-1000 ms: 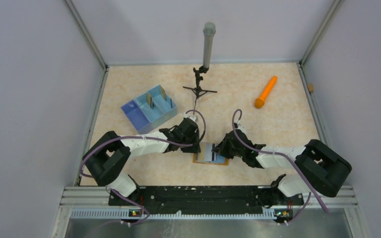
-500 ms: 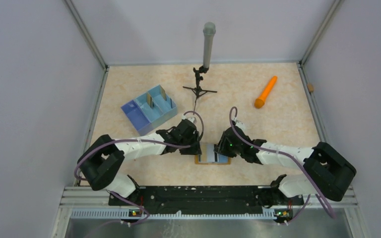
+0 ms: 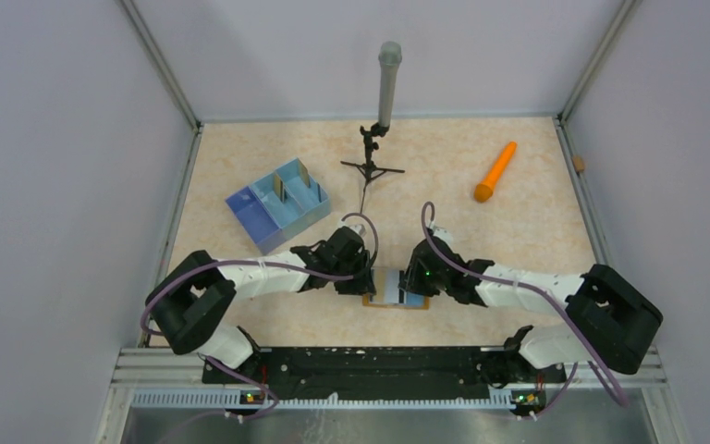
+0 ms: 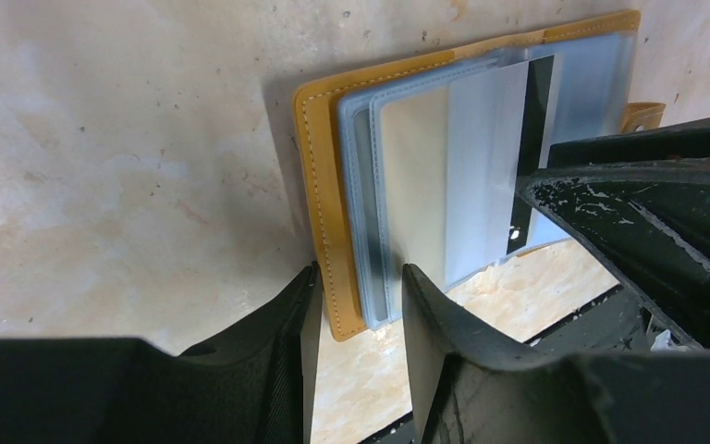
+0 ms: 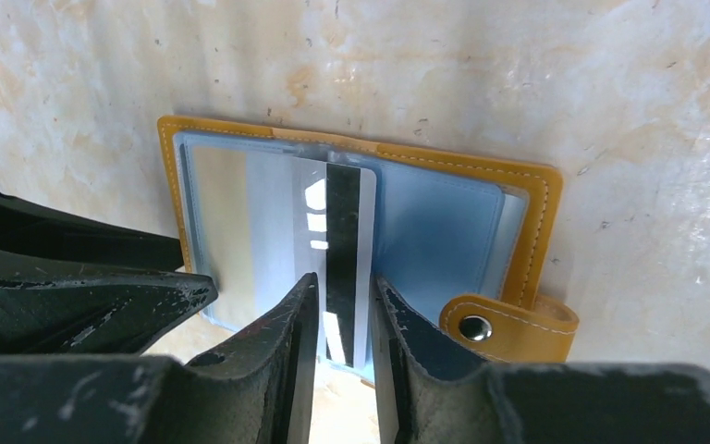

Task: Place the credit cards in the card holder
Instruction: Insert the credit card into the card holder.

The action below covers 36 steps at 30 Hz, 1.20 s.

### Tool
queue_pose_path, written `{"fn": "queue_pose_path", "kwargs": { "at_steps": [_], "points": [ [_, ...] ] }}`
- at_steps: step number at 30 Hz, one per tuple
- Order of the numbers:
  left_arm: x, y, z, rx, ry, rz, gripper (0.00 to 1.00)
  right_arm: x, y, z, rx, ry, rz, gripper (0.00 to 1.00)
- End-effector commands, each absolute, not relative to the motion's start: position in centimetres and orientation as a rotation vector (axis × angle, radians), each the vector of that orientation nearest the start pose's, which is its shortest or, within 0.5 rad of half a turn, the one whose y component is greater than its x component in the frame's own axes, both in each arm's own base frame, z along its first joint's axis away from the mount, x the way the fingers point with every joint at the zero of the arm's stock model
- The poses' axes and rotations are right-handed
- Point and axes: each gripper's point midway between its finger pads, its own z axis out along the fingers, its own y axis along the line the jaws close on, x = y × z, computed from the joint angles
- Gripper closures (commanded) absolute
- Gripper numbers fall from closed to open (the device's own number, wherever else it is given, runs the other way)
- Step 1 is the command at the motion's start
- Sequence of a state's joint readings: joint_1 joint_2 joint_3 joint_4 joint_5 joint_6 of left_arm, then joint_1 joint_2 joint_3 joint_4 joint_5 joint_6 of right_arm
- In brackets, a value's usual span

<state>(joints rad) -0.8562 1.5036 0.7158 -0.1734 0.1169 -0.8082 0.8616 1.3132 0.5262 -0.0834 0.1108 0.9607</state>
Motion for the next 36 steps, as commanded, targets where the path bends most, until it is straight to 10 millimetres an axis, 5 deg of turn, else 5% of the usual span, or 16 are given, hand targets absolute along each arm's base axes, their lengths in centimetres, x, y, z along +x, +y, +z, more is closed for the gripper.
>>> {"fn": "queue_pose_path", "kwargs": {
  "at_steps": [1, 15, 26, 31, 36],
  "points": [
    [18.1, -29.7, 3.1, 0.11, 2.695, -0.836, 0.61, 19.4, 27.1, 4.7, 0.112, 2.527, 0.737, 0.76],
    [18.0, -30.5, 4.0, 0.079, 2.652, -0.937, 0.64, 19.3, 30.5, 5.9, 0.01, 2.521, 0.794, 0.78],
    [20.2, -28.0, 8.4, 0.122, 2.568, -0.797, 0.39, 20.5, 26.7, 9.4, 0.013, 2.435, 0.599, 0.67],
    [22.0, -25.4, 11.5, 0.099, 2.528, -0.761, 0.26, 21.2, 25.2, 11.8, 0.011, 2.368, 0.565, 0.53],
    [26.2, -21.0, 15.2, -0.002, 2.452, -0.674, 0.16, 22.7, 23.2, 12.5, -0.001, 2.329, 0.527, 0.47]
  ]
}}
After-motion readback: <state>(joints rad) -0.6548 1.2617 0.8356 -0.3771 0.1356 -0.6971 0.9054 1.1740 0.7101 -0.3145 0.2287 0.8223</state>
